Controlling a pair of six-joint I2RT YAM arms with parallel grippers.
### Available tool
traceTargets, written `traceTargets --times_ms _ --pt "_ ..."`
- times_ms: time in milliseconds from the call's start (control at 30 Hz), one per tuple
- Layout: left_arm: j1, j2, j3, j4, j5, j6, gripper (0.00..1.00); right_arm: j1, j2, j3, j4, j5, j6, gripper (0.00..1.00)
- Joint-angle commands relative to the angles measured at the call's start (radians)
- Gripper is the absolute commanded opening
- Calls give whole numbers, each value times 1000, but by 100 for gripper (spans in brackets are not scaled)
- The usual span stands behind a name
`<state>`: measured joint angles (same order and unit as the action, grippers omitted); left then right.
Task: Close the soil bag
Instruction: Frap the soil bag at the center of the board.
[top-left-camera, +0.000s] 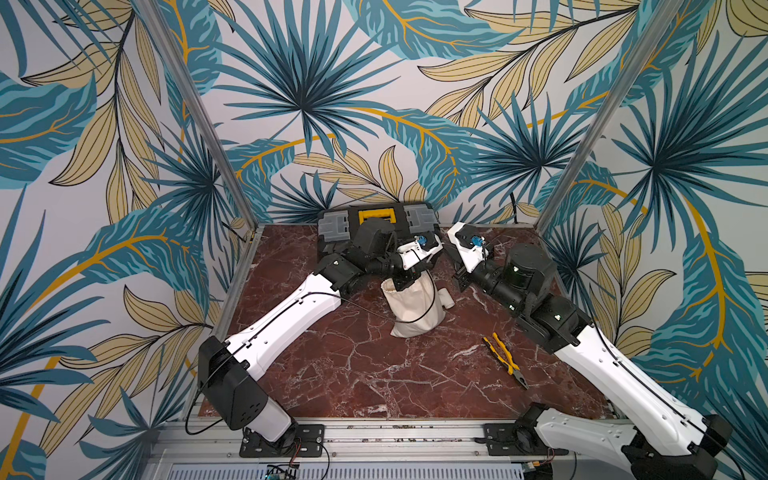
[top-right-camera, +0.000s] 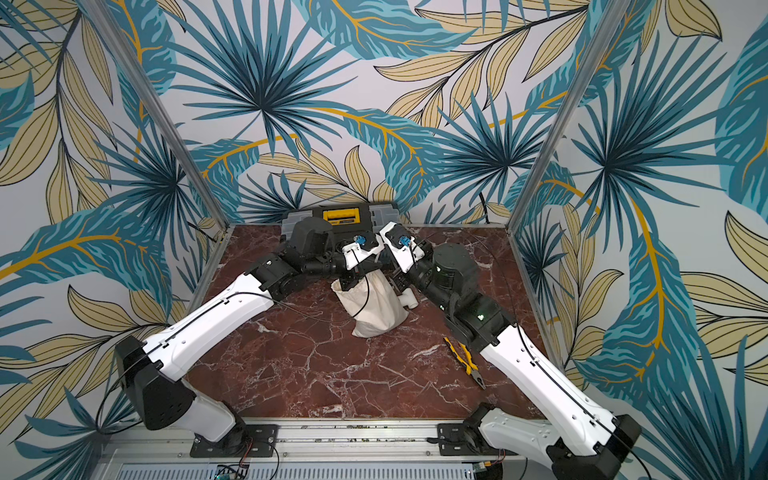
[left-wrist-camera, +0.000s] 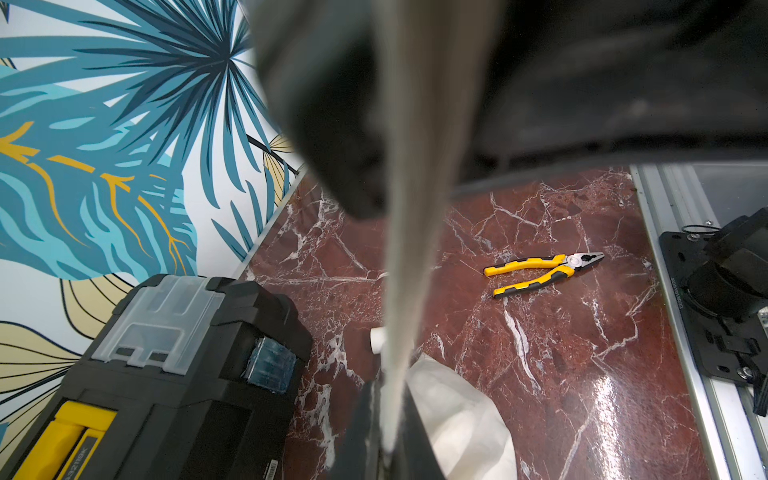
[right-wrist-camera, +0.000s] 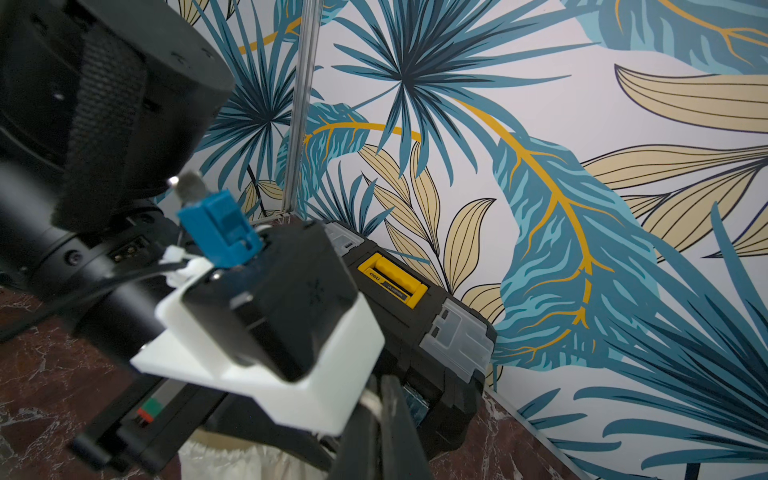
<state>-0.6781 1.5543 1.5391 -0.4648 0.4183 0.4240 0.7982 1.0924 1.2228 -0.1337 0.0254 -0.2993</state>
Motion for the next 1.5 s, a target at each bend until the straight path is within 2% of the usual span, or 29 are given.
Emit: traceTargets --times_ms 0,600,867,1467 --pt "5 32 -7 -135 -57 13 12 -1 -46 70 149 13 4 0" --pt "5 25 -23 -185 -77 28 11 -24 -82 73 155 90 -47 0" --pt "3 28 -22 -192 -87 29 14 -31 -72 114 141 63 -42 0" --pt "-9 110 108 -431 -221 53 13 -31 -56 164 142 71 -71 0"
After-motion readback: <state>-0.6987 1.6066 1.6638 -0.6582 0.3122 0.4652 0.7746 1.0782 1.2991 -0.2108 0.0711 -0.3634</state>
